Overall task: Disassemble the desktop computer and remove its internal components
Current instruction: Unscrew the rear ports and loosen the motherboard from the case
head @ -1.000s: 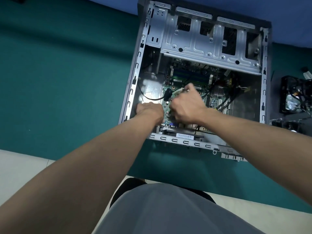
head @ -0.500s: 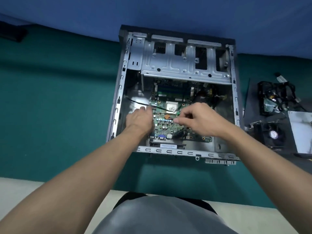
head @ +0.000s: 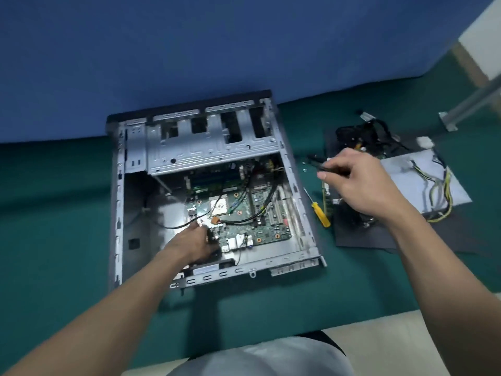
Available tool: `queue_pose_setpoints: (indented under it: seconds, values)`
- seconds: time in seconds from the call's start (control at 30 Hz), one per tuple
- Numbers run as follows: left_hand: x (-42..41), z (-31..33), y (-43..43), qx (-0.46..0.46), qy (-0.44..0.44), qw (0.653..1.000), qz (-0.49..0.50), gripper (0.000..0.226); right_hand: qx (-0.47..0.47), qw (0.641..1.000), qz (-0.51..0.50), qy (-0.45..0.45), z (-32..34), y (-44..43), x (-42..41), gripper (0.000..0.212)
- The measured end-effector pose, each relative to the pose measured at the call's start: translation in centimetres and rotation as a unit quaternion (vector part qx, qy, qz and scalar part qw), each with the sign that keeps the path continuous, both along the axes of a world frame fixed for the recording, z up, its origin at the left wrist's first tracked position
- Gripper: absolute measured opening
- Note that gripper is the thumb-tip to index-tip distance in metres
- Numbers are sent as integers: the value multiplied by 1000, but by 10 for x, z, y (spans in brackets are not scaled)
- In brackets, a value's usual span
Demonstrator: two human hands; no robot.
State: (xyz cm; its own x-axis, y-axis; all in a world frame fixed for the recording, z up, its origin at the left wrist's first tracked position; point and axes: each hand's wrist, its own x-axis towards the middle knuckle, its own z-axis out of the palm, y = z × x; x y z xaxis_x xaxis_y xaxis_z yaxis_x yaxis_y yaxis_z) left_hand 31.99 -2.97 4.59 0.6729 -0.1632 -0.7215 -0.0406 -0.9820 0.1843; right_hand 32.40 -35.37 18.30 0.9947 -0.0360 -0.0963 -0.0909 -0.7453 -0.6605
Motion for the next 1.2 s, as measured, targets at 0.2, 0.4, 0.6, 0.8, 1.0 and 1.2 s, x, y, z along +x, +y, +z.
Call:
queue_pose_setpoints:
  seconds: [0.2, 0.4, 0.6, 0.8, 1.0, 1.2]
  values:
    - [6, -3, -8, 13, 32, 999, 7, 40, 63, 991, -112, 28, -63, -33, -15, 17]
    - [6, -5, -12, 46, 40, 998, 3, 38, 85, 985, -144, -42, -126, -22, -26, 21]
    - [7, -2, -14, 63, 41, 997, -17, 30, -60, 993, -66, 77, -172, -24, -38, 22]
    - [6, 2, -13, 51, 40, 998, -19, 27, -104, 976, -86, 174, -159, -17, -30, 40]
    - [3, 10, -11, 16, 27, 998, 50, 54, -72, 978, -193, -45, -87, 7, -22, 25]
    - [2, 12, -8, -51, 32, 993, 99, 53, -81, 972, 219, 11, -54, 97, -17, 26]
